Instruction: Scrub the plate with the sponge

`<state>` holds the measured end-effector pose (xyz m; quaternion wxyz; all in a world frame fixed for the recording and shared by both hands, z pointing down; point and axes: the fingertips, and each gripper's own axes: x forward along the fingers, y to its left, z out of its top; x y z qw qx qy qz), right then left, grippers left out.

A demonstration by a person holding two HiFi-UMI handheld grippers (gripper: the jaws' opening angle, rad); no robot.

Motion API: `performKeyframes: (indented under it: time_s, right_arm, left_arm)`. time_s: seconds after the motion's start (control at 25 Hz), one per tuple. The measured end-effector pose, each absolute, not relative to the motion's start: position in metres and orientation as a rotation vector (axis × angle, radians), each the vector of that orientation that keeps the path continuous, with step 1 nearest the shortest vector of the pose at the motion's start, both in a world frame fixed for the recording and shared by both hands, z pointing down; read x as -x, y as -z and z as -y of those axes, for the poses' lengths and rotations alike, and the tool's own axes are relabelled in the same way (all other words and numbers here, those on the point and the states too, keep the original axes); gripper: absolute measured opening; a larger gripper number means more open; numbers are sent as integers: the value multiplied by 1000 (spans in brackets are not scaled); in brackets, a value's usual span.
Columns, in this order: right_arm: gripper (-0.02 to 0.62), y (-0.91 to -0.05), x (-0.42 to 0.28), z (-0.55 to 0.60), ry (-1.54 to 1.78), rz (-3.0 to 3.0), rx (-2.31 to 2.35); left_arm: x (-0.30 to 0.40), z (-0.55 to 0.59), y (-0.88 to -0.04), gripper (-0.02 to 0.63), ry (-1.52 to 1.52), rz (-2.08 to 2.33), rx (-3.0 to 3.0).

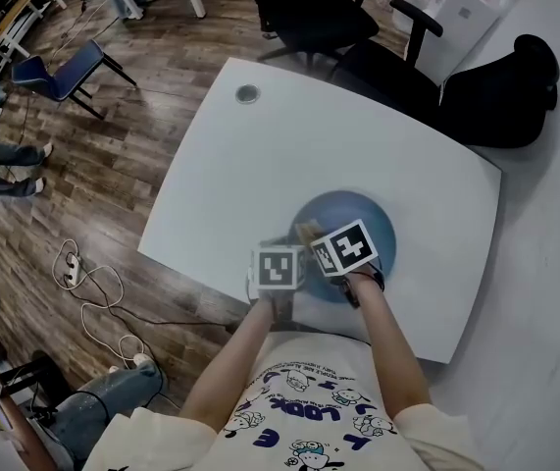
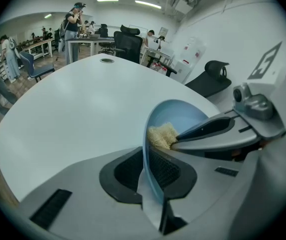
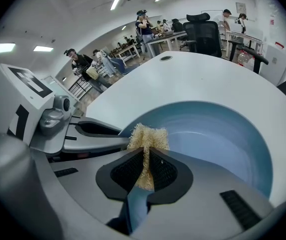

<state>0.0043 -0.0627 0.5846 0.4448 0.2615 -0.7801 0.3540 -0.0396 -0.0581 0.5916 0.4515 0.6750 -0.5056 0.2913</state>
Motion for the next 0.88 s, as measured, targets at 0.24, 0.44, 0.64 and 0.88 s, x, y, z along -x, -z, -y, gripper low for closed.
performKeyframes:
  time_s: [0.24, 0.44, 0.64, 0.88]
  right_arm:
    - [46, -585, -7, 58, -892, 1935, -658]
    - [46, -584, -9, 48, -895, 1930, -642]
    - [46, -585, -15, 37, -898, 1934, -644]
    - [46, -585, -20, 19, -865, 1917, -606]
  left_arm:
    - [40, 62, -591, 43, -722, 1269, -1675]
    - [41, 57, -592, 43, -721, 1261, -1650]
    - [40, 58, -595, 43, -713, 1261, -1650]
    - [38, 55, -599, 43, -701, 1244, -1649]
